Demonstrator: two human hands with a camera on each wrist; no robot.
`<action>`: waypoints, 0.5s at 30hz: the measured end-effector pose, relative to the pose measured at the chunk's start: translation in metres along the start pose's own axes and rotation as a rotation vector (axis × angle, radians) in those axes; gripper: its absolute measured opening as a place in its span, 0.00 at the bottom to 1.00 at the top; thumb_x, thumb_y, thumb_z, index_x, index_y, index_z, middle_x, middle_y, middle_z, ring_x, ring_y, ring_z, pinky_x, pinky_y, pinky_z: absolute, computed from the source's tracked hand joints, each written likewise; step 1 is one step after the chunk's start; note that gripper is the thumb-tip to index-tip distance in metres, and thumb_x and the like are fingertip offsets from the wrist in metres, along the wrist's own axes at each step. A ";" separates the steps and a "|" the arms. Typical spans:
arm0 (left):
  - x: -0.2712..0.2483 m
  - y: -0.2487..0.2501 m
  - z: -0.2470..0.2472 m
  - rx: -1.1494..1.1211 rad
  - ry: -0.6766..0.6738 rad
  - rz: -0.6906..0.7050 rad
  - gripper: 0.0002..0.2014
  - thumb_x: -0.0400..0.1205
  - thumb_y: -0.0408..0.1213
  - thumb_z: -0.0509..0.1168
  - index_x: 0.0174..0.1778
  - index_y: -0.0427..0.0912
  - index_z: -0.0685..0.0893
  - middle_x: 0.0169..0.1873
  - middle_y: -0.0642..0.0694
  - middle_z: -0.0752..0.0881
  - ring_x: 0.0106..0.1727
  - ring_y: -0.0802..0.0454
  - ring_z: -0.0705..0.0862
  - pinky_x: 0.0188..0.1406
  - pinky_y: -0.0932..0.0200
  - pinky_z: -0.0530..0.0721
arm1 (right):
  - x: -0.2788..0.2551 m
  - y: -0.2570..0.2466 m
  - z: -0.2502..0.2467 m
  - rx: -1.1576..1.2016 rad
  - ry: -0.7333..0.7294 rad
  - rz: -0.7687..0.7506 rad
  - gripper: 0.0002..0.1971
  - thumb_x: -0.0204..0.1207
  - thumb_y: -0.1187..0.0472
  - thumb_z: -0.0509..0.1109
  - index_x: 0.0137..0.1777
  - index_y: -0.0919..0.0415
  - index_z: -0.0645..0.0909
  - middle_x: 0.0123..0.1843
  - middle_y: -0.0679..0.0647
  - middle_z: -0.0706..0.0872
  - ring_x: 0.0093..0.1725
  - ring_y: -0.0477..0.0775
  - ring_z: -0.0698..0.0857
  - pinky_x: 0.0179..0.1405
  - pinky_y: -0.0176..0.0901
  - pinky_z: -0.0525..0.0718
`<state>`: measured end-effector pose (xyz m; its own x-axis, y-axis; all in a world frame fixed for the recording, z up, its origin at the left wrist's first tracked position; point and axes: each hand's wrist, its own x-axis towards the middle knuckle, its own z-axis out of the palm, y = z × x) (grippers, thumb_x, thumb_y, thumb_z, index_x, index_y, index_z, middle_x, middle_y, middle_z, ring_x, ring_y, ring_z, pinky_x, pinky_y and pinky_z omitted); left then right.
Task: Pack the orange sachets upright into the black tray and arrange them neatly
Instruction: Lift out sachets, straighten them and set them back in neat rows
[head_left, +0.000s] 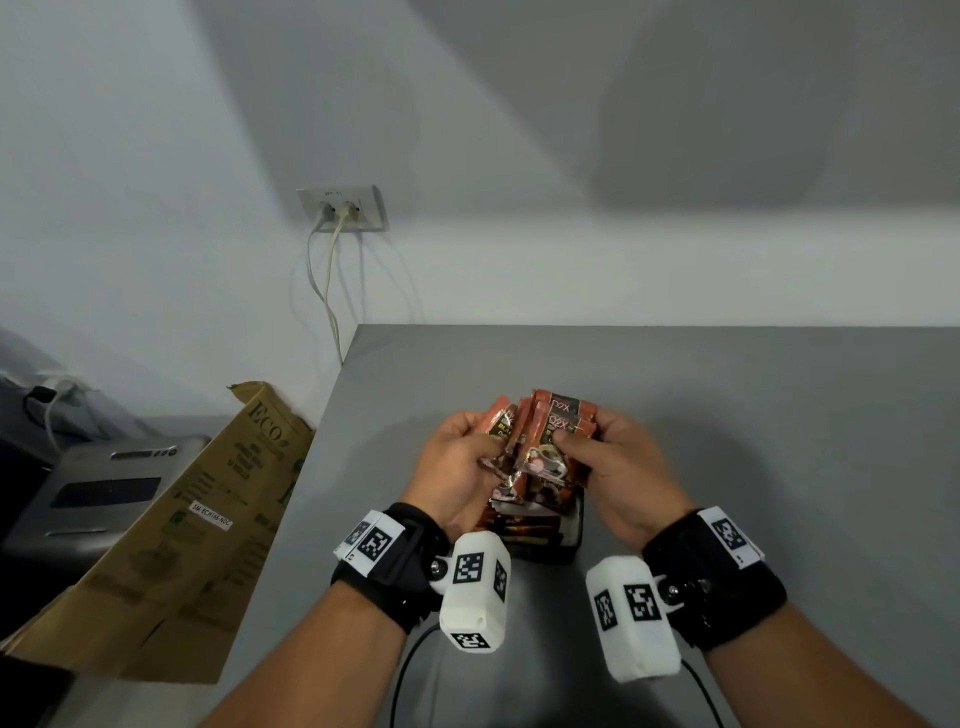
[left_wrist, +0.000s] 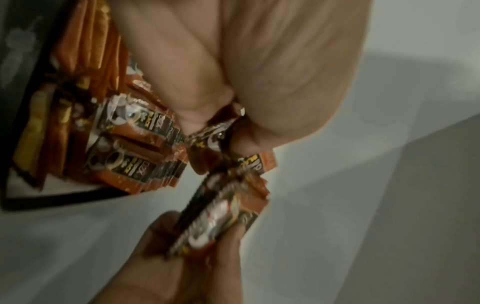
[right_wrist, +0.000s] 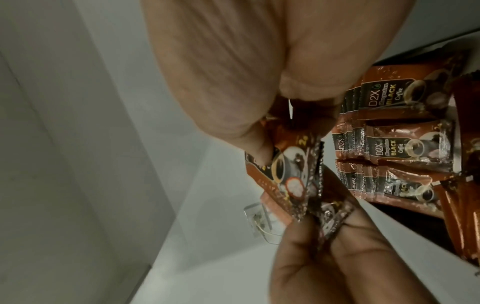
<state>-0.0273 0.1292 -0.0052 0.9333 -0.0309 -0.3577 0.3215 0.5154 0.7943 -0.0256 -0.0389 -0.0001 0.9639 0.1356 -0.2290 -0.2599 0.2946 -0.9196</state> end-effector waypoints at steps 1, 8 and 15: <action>-0.003 0.001 0.003 -0.051 -0.045 -0.032 0.12 0.75 0.17 0.52 0.45 0.33 0.77 0.40 0.35 0.85 0.35 0.43 0.87 0.32 0.50 0.87 | 0.000 0.001 0.001 -0.053 0.005 -0.017 0.14 0.77 0.74 0.71 0.62 0.65 0.85 0.54 0.62 0.93 0.53 0.61 0.92 0.48 0.48 0.88; -0.010 -0.003 0.005 -0.033 -0.209 -0.162 0.24 0.77 0.33 0.70 0.69 0.25 0.81 0.58 0.27 0.85 0.56 0.34 0.86 0.64 0.38 0.80 | 0.003 -0.004 -0.004 -0.891 -0.062 -0.208 0.15 0.73 0.45 0.75 0.57 0.46 0.86 0.57 0.45 0.86 0.60 0.49 0.84 0.64 0.47 0.81; -0.006 -0.013 0.009 -0.065 -0.080 -0.152 0.24 0.73 0.23 0.69 0.67 0.35 0.82 0.58 0.27 0.87 0.57 0.29 0.88 0.59 0.35 0.87 | -0.010 -0.016 0.005 -1.121 -0.208 -0.314 0.50 0.67 0.43 0.81 0.86 0.48 0.59 0.85 0.39 0.53 0.85 0.41 0.48 0.79 0.35 0.50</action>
<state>-0.0352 0.1147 -0.0091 0.8854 -0.1791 -0.4290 0.4511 0.5538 0.6998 -0.0312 -0.0402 0.0180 0.9219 0.3869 0.0184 0.2821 -0.6381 -0.7165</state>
